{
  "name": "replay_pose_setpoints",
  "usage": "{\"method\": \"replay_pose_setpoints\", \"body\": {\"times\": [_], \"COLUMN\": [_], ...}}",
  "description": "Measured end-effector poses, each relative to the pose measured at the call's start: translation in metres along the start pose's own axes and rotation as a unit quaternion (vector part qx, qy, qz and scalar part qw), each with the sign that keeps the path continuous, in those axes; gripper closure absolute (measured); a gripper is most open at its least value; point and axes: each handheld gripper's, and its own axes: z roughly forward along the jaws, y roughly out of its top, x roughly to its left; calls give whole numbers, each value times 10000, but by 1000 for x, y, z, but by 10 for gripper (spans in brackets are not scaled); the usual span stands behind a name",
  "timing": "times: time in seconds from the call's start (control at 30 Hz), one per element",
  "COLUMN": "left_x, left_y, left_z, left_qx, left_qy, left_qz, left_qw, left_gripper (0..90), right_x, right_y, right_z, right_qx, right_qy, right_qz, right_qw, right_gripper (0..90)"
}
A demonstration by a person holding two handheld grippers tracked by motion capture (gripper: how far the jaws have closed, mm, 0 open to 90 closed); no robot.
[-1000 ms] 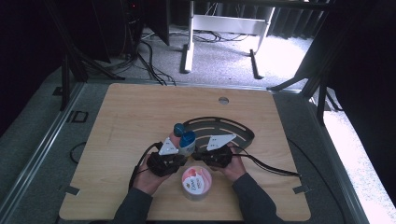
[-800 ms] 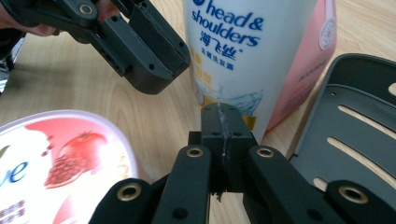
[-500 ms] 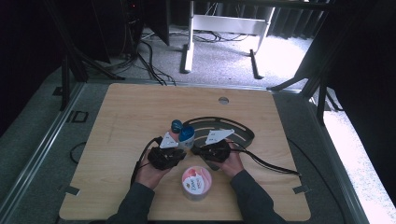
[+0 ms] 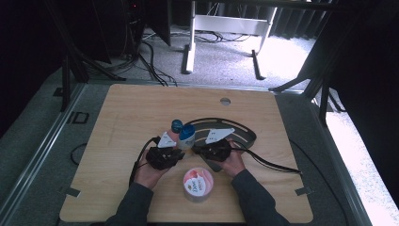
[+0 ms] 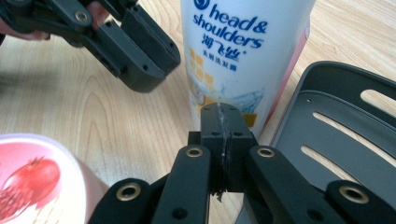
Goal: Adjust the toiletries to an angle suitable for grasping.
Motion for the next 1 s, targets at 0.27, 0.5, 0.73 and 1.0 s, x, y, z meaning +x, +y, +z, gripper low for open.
{"method": "replay_pose_setpoints", "body": {"times": [0.27,0.5,0.73,1.0], "left_x": [0,-3,-5,-3], "left_y": [-6,-13,-22,-35], "left_z": [-9,-12,-13,-19], "left_qx": [-74,-84,-52,-69], "left_qy": [-159,-288,-377,-479], "left_qz": [77,217,131,87], "left_qw": [9998,9993,9992,9988], "left_gripper": [741,707,653,597], "right_x": [3,12,25,39], "right_y": [-9,-21,-39,-59], "right_z": [-18,-38,-58,-79], "right_qx": [12,40,27,-76], "right_qy": [-93,-163,-306,-569], "right_qz": [22,-52,2,95], "right_qw": [10000,9998,9995,9983], "right_gripper": [851,816,798,714]}}
